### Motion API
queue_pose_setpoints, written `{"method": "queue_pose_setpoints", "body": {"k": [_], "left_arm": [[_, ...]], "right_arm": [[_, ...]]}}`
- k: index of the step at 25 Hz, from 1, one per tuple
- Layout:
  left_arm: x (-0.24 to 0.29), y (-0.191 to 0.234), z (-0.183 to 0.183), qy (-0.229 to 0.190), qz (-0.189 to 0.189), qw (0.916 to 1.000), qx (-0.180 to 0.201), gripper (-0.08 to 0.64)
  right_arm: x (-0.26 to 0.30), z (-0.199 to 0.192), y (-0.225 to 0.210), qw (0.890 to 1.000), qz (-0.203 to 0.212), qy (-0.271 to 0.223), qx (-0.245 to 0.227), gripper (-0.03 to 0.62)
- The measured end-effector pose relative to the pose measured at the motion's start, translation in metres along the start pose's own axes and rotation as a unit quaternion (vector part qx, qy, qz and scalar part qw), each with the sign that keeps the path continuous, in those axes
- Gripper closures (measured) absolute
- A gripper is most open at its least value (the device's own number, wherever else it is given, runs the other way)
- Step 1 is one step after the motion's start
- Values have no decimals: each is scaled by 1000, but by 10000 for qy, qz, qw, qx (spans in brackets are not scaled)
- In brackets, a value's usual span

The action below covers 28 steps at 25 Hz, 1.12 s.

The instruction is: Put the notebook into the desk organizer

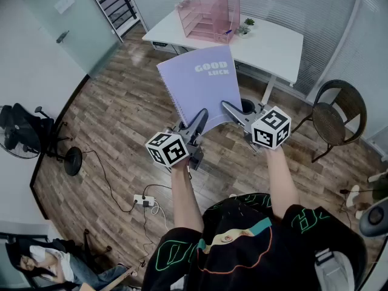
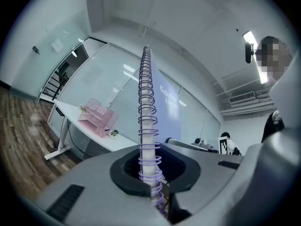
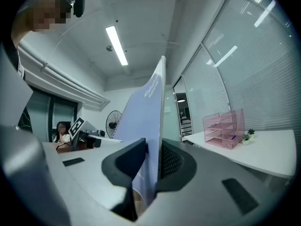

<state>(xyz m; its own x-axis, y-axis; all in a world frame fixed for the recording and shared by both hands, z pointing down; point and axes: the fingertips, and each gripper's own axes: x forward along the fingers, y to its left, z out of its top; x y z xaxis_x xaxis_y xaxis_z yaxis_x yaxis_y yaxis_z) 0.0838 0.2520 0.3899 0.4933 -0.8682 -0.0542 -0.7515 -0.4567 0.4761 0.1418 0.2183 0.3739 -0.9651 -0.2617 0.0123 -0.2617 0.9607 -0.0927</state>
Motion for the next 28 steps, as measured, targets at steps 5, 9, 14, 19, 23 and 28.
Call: {"method": "queue_pose_setpoints", "body": {"k": [5,9,14,19,23,28], "left_arm": [[6,4,-6,103,84,9999,-40,529],[11,8,-10,131,97,9998,-59,529],[19,11,-19,233,155,9995,-107,529],[28,13,-22,271,207,9993,-130,529],[29,20,-28,299,351,9988,-170,529],[25,34,-31,302,552,9977,-242,529]], "right_arm": [[0,-8,-8,9998,-147,124,105,535],[1,-13,-14,9998,-108,141,69,535],[-1,-22,-23,9996,-83,217,152,535],[-2,-25,-34,9995,-38,252,210,535],[3,-35,-38,9991,76,291,299,534],[16,-44,-40,9982,252,406,351,532]]}}
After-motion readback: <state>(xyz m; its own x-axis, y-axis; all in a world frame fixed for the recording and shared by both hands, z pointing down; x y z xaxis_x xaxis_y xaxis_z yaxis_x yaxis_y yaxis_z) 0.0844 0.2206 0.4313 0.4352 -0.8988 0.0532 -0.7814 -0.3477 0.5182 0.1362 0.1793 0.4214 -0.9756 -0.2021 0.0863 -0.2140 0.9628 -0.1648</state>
